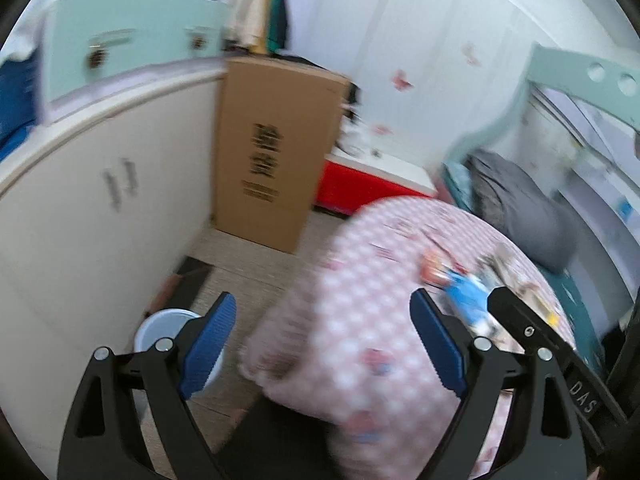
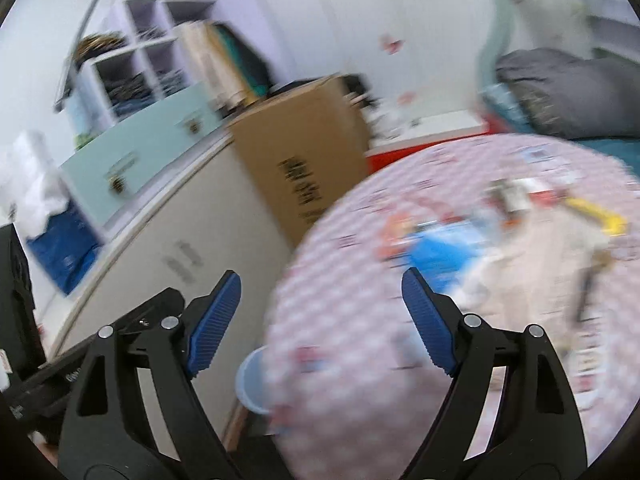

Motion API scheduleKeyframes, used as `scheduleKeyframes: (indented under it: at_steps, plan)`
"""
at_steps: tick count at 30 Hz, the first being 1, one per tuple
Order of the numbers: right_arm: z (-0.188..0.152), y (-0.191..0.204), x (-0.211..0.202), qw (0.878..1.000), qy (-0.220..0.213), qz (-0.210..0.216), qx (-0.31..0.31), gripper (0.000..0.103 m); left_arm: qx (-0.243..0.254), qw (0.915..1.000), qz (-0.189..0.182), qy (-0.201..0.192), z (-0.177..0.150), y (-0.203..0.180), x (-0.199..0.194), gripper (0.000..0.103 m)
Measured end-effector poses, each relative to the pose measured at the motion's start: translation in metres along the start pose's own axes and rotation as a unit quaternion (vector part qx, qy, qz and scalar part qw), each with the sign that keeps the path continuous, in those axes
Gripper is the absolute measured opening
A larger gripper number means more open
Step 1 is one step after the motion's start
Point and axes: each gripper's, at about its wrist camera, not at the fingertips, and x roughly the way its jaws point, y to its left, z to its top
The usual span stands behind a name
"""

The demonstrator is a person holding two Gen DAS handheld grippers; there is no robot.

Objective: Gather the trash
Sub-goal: 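Move both tools back over the cluttered table, then grasp the folded newspaper with the left tool while the right tool grasps the yellow-white carton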

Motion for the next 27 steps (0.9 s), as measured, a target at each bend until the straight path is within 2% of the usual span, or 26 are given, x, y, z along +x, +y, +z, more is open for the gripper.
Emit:
scheduleKeyframes:
  at_steps: [3, 5, 9, 12, 18, 23, 27]
  plan:
    - [0.005, -0.04, -0.014, 0.999, -0.014, -0.036, 0.016, 0.083, 0.03, 0.9987, -0.036, 0.019, -0.007, -0.045, 0.013, 0.087]
    - [0.007, -0.073, -0.022, 0.998, -0.015, -0.054, 0.038, 0.084, 0.058, 0.9968, -0.046, 0.029, -0.011, -0.076, 0.023, 0.087]
    - [0.007, -0.126, -0.029, 0.993, -0.014, -0.095, 0.075, 0.084, 0.117, 0.9886, -0.075, 0.059, -0.021, -0.136, 0.053, 0.087]
    - [0.004, -0.153, -0.03, 0.99, -0.013, -0.107, 0.092, 0.084, 0.145, 0.9828, -0.084, 0.077, -0.026, -0.163, 0.074, 0.087]
    - [0.004, -0.198, -0.025, 0.987, 0.003, -0.111, 0.114, 0.084, 0.179, 0.9728, -0.1, 0.108, -0.03, -0.193, 0.109, 0.087]
    - [0.002, -0.214, -0.018, 0.987, 0.013, -0.104, 0.125, 0.084, 0.192, 0.9697, -0.093, 0.119, -0.033, -0.207, 0.133, 0.086]
    - [0.002, -0.22, -0.013, 0.987, 0.017, -0.104, 0.125, 0.084, 0.207, 0.9681, -0.092, 0.108, -0.033, -0.213, 0.137, 0.072]
